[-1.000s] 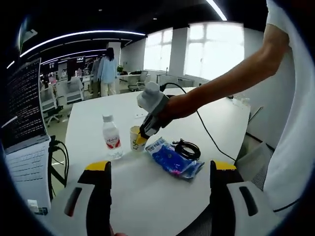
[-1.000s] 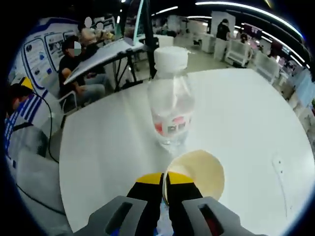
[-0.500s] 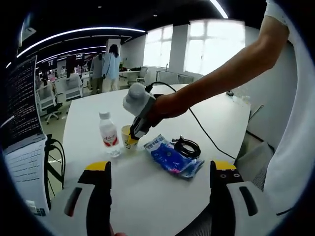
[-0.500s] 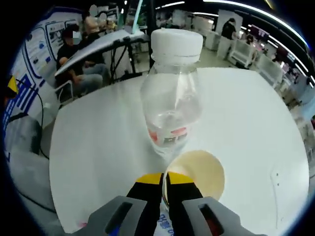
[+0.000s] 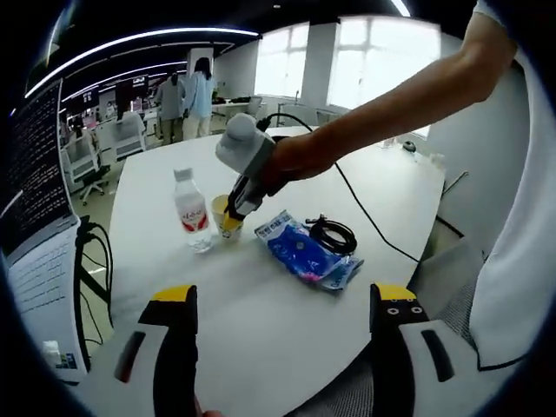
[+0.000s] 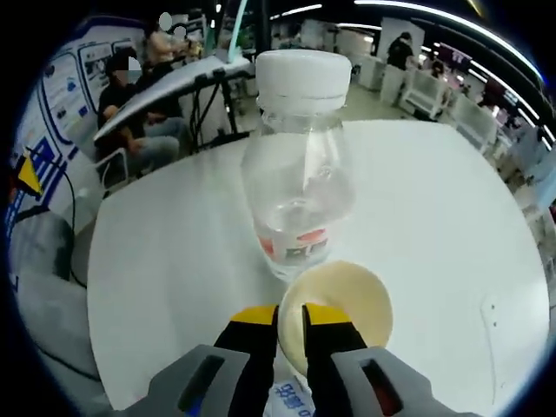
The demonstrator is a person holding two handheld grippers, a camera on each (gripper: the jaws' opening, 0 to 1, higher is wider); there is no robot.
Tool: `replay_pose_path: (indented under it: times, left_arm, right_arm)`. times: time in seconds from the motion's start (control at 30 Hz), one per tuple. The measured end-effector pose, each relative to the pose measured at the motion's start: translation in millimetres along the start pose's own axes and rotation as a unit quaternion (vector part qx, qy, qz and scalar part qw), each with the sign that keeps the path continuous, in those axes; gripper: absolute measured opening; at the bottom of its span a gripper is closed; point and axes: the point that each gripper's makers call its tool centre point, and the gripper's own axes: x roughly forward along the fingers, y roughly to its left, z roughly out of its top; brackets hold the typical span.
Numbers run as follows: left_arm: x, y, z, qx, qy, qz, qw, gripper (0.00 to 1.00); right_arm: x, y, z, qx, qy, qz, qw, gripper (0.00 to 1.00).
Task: Arrange the tabletop items into an orderly group along one side of the table until the central work area is clear of visible clutter.
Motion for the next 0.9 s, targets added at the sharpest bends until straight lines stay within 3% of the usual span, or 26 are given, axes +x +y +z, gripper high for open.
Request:
replay_pose_path:
  times: [0.43, 0.9]
  left_arm:
    - [0, -6.8, -9.3, -0.013, 0.004, 0.001, 0.9999, 0.83]
    - [-2, -21.9, -4.9, -0.018, -0.005, 0.004, 0.9998, 0.83]
  right_arm:
    - [-11, 1, 1.2, 0.011, -0.011, 0.002, 0.9999, 0.15]
    - [-39, -2, 11.6, 0.079, -0.068, 0.015, 0.9945, 0.24]
